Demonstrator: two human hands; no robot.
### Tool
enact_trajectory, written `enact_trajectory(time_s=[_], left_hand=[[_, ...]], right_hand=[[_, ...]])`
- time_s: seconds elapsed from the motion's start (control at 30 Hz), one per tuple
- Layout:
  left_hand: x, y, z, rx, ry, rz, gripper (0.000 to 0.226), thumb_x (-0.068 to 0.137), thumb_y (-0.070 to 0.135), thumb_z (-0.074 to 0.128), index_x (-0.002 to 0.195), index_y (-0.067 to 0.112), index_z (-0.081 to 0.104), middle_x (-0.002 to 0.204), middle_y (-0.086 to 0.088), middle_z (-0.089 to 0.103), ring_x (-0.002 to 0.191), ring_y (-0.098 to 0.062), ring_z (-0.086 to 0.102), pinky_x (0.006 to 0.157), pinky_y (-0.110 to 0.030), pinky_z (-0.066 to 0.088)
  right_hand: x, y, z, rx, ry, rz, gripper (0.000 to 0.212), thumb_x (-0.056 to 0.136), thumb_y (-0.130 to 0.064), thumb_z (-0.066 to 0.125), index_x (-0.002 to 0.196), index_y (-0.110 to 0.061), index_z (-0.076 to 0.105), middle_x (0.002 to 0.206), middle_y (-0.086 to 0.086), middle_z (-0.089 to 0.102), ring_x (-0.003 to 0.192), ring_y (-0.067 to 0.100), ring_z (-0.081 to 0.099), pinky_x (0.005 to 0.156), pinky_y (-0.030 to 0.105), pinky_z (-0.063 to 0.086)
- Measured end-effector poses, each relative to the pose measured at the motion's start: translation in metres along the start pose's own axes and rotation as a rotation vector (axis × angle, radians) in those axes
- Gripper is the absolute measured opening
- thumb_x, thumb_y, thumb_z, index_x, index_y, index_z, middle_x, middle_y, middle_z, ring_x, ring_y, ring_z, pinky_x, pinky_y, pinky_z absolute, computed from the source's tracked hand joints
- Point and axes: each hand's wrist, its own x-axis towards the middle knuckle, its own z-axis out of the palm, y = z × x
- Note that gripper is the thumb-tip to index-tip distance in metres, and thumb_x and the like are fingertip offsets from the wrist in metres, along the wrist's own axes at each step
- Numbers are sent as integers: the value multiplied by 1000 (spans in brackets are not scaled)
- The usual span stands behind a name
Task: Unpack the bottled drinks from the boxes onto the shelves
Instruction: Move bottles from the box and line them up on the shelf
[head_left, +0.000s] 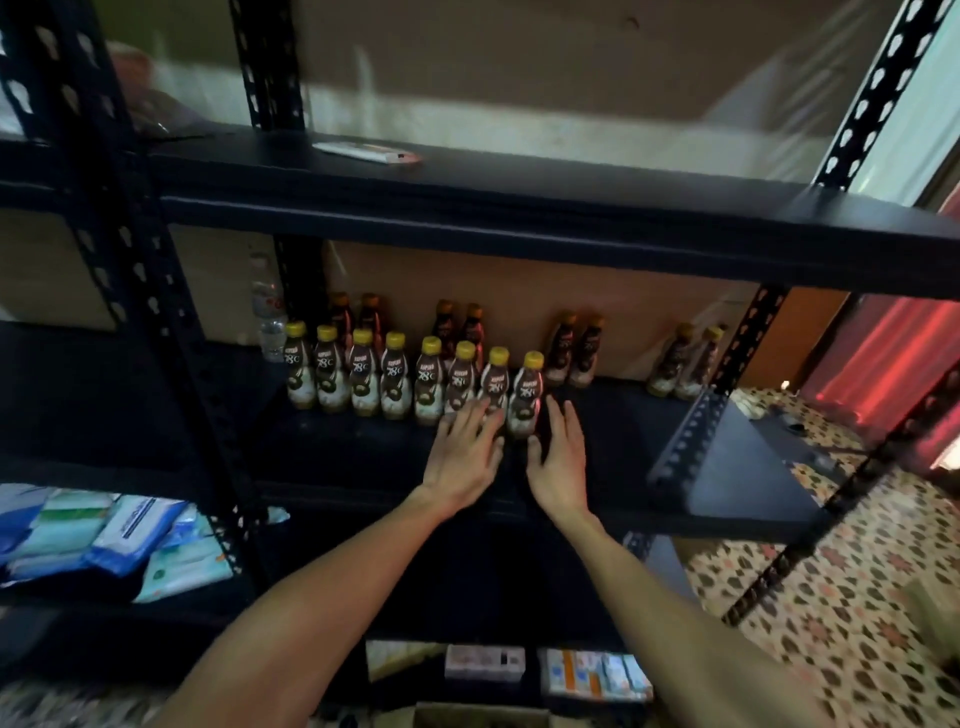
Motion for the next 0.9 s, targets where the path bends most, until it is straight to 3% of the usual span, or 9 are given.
enact_trajectory(time_s=[0.13, 0.3, 0.43, 0.57, 0.77, 0.9], left_hand=[[-52, 7, 24, 30, -117, -21, 52, 103, 37, 33, 149, 14, 41, 157, -8, 37, 149, -23, 27, 118, -47, 29], [-116, 20, 44, -62, -208, -22, 52, 106, 39, 25, 153, 18, 33, 161, -6, 29, 150, -20, 22, 121, -43, 22], [-167, 29, 63, -151, -322, -57, 54, 106, 41, 20, 154, 18, 32, 164, -6, 22, 151, -20, 17, 122, -43, 19], [-217, 38, 93, -202, -509, -128, 57, 105, 42, 15, 157, 20, 25, 166, -2, 15, 153, -16, 6, 124, -43, 11], [-283, 48, 167, -282, -752, -214, 52, 108, 34, 28, 156, 13, 27, 165, -4, 20, 153, -17, 6, 121, -31, -1], [-333, 42, 226, -250, -881, -184, 52, 108, 35, 27, 153, 9, 35, 161, -7, 31, 152, -21, 17, 124, -38, 11]], right_hand=[[-53, 9, 12, -85, -57, -31, 63, 101, -20, 53, 158, -27, 28, 168, 6, 14, 156, 21, 8, 125, 48, 8], [-123, 25, 29, -117, -187, -39, 59, 105, -33, 42, 160, -31, 20, 170, -1, -1, 156, 12, -8, 124, 38, -6], [-180, 44, 43, -97, -277, 46, 57, 105, -40, 30, 160, -31, 17, 169, -4, -6, 155, 10, -11, 124, 37, -9], [-241, 76, 54, -62, -357, 161, 57, 105, -44, 28, 159, -29, 23, 170, -1, 3, 156, 11, -6, 126, 41, -3], [-327, 160, 90, -114, -533, 301, 58, 106, -45, 29, 155, -14, 37, 164, 11, 29, 154, 22, 18, 121, 54, 27], [-368, 212, 119, -98, -628, 444, 58, 108, -42, 28, 153, -7, 39, 160, 13, 36, 149, 30, 34, 121, 44, 32]])
